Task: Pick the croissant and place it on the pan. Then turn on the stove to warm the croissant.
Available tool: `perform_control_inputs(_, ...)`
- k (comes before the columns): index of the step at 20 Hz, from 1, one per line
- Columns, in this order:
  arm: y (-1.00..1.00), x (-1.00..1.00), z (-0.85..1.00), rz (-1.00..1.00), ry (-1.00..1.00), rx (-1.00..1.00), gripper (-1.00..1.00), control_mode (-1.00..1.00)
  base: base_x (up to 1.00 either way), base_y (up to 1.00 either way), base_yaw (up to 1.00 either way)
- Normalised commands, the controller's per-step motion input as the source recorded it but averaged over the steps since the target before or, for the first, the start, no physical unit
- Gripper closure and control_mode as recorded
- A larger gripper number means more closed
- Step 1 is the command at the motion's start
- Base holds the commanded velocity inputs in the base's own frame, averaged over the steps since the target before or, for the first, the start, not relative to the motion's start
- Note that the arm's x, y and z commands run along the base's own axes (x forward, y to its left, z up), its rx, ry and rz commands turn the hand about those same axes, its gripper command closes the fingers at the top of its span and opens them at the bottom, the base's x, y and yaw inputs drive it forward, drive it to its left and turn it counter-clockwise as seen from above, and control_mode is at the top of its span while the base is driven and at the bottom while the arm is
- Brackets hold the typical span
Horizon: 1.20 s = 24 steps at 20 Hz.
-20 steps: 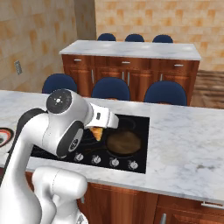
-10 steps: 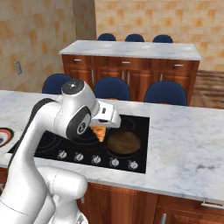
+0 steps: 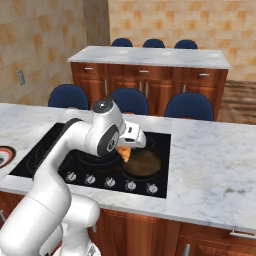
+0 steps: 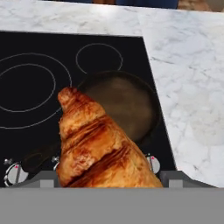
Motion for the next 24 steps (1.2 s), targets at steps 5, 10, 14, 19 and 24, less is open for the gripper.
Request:
perform_control_inputs(5,-0.25,0.19,-0.5,0.0,0.0,-0.02,1.0,-1.0,0.0,0.0,0.0)
perform_control_inputs(10,-0.04,0.14,-0.15,0.0,0.0,0.0,1.0,-1.0,0.0,0.0,0.0)
perform_control_inputs(14,0.0,0.42,-0.25,0.0,0.0,-0.01,1.0,-1.0,0.0,0.0,0.0)
perform_control_inputs(19,0.0,0.26,-0.05,0.0,0.0,0.0,1.0,-1.0,0.0,0.0,0.0)
perform_control_inputs(24,-0.03,0.07,-0.24,0.0,0.0,0.0,1.0,-1.0,0.0,0.0,0.0)
